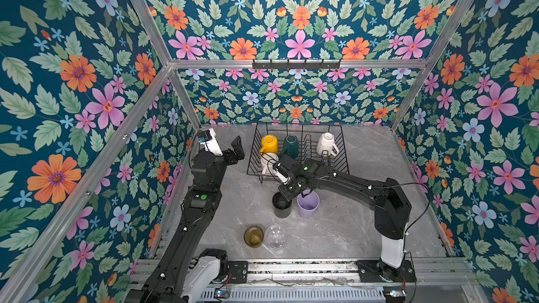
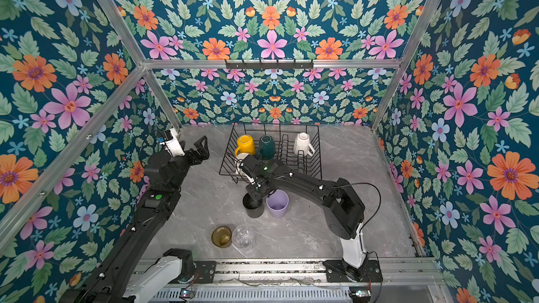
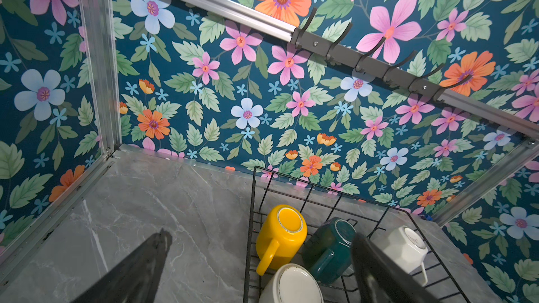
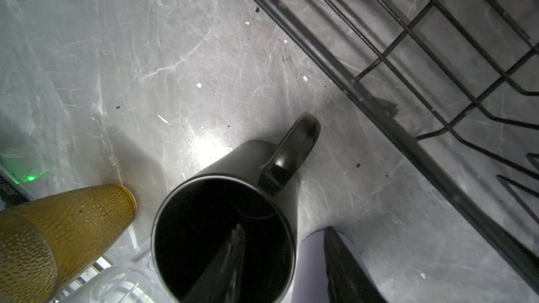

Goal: Load the cups into the dish rack
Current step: 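Lower the right gripper onto the black mug's rim and close it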

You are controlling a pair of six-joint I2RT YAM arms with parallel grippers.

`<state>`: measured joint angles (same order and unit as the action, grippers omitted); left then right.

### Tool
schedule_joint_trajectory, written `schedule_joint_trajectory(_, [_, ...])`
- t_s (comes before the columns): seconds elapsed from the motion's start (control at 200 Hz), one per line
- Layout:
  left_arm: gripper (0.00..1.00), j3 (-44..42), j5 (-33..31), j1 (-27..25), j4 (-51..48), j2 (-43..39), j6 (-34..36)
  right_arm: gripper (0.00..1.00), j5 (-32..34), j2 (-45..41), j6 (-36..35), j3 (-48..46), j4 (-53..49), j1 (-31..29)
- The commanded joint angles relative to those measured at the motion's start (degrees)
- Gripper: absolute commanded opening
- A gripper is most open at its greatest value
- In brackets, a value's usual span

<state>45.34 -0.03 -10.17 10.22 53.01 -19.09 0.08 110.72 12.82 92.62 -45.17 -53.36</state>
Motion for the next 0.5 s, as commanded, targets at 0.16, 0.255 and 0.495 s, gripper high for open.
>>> schedule_joint_trajectory(0.16, [1.0, 0.03, 0.56, 0.07, 0.42, -2.12, 1.09, 0.42, 1.11, 2.4, -1.09, 0.55, -0.72, -0.06])
schedule_joint_trajectory(0.255, [1.0, 0.05, 0.65, 0.07, 0.33, -2.67, 1.19, 0.39, 0.82, 2.95, -1.55, 0.46, -0.32, -0.02])
schedule_joint_trajectory(0.495, [1.0, 0.05, 0.65, 0.07, 0.24, -2.92, 1.17, 0.3, 0.01, 3.71, -2.35, 0.81, 0.5, -0.07])
